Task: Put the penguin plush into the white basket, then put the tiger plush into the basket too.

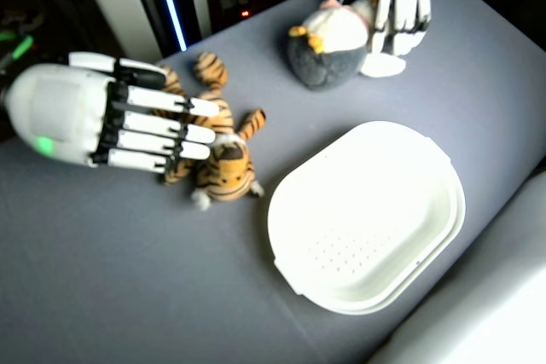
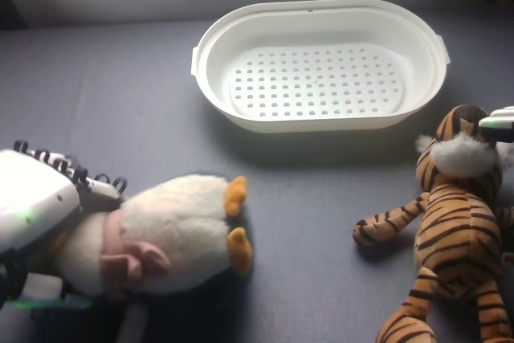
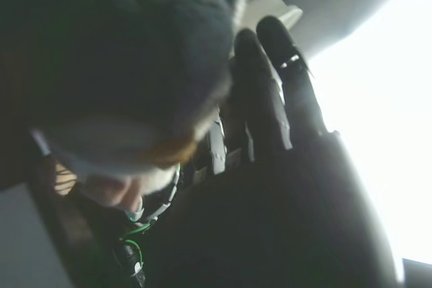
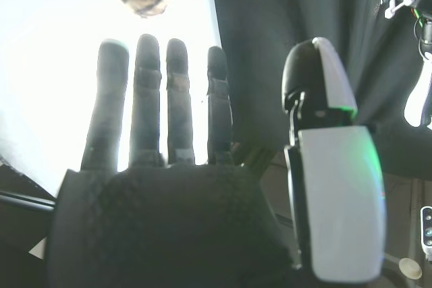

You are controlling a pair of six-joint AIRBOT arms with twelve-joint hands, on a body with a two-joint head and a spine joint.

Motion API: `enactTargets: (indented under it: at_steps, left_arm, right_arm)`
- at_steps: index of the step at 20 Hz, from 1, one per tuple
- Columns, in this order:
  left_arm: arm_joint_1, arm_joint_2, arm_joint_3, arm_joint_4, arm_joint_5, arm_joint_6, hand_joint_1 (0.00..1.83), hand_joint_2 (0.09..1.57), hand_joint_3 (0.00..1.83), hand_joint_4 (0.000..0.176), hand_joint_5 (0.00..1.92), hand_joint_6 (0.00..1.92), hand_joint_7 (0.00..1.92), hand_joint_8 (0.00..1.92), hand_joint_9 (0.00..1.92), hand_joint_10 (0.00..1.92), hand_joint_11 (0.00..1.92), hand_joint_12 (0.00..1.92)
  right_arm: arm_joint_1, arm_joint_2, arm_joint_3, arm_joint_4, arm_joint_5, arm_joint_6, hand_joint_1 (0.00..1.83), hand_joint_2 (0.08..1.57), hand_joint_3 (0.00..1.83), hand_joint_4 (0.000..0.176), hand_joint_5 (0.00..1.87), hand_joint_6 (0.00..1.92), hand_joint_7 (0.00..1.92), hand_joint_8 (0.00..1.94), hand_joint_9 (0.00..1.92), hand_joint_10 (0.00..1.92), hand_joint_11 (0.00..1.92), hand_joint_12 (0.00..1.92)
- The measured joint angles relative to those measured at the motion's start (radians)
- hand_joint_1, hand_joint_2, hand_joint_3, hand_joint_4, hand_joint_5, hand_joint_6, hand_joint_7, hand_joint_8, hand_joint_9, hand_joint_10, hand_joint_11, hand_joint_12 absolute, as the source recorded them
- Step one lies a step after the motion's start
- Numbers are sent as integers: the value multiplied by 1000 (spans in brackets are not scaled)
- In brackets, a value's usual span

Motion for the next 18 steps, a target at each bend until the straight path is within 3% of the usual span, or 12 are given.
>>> enactTargets:
  at_steps: [1,4,5,6,8,9,10,14,15,16,17,18]
  left_arm:
    - [-8,11,0,8,-4,-1,1254,1097,0,0,1033,834,961,1152,1013,1638,1024,1827]
    - [-87,36,18,40,-41,-5,1253,1099,3,0,1114,511,944,1335,1010,1501,933,1811]
    - [-134,34,35,50,-48,-5,1269,1102,1,0,1121,456,968,1288,1017,1360,905,1725]
    - [-205,14,74,59,-54,-5,1370,1077,0,0,1188,296,1027,1029,993,1292,816,1514]
    - [-343,-52,155,47,-18,4,1281,1035,2,0,1211,420,1155,859,1073,744,717,1298]
    - [-407,-90,205,48,32,5,1272,1030,3,0,1184,513,1183,778,1104,581,698,1239]
    - [-474,-129,251,50,103,11,1374,1031,1,0,1144,570,1221,567,1061,951,781,1194]
    - [-670,-253,388,49,351,100,1382,1052,1,0,1031,759,1089,724,1130,970,992,955]
    - [-678,-264,398,39,378,117,1189,1000,0,0,901,246,938,348,925,651,771,1129]
    - [-687,-290,423,16,428,147,1084,941,0,0,742,52,798,111,793,407,568,1188]
    - [-688,-299,433,5,452,156,1032,913,1,15,620,10,667,22,736,222,484,1137]
    - [-688,-305,436,-3,480,156,950,894,0,79,452,1,498,4,641,87,417,1070]
  right_arm:
    - [0,0,0,1,-1,0,690,1168,0,67,472,0,433,0,403,0,269,305]
    - [0,0,0,2,-1,2,665,1178,2,85,468,0,434,2,419,6,313,301]
    - [0,0,0,2,-2,2,664,1181,3,84,468,0,438,4,425,8,316,301]
    - [0,0,0,2,-2,3,663,1186,4,87,466,0,443,5,417,4,301,293]
    - [0,0,0,2,-2,3,668,1196,5,90,464,1,452,6,406,5,296,280]
    - [0,0,0,1,-1,4,679,1199,0,78,472,0,463,0,420,0,322,250]
    - [0,0,1,2,-2,4,679,1201,0,68,478,2,475,4,430,3,332,243]
    - [0,-16,21,-3,-1,14,653,1214,3,81,456,1,459,0,428,0,391,126]
    - [0,-21,26,-3,-2,17,644,1213,2,77,461,3,462,1,431,1,402,127]
    - [0,-22,26,-2,-6,18,651,1209,0,63,477,8,475,5,434,2,393,117]
    - [1,-22,26,-6,-7,18,653,1210,0,54,484,10,482,7,436,3,386,110]
    - [8,-22,26,-18,-8,18,678,1203,0,68,483,7,480,5,422,1,370,99]
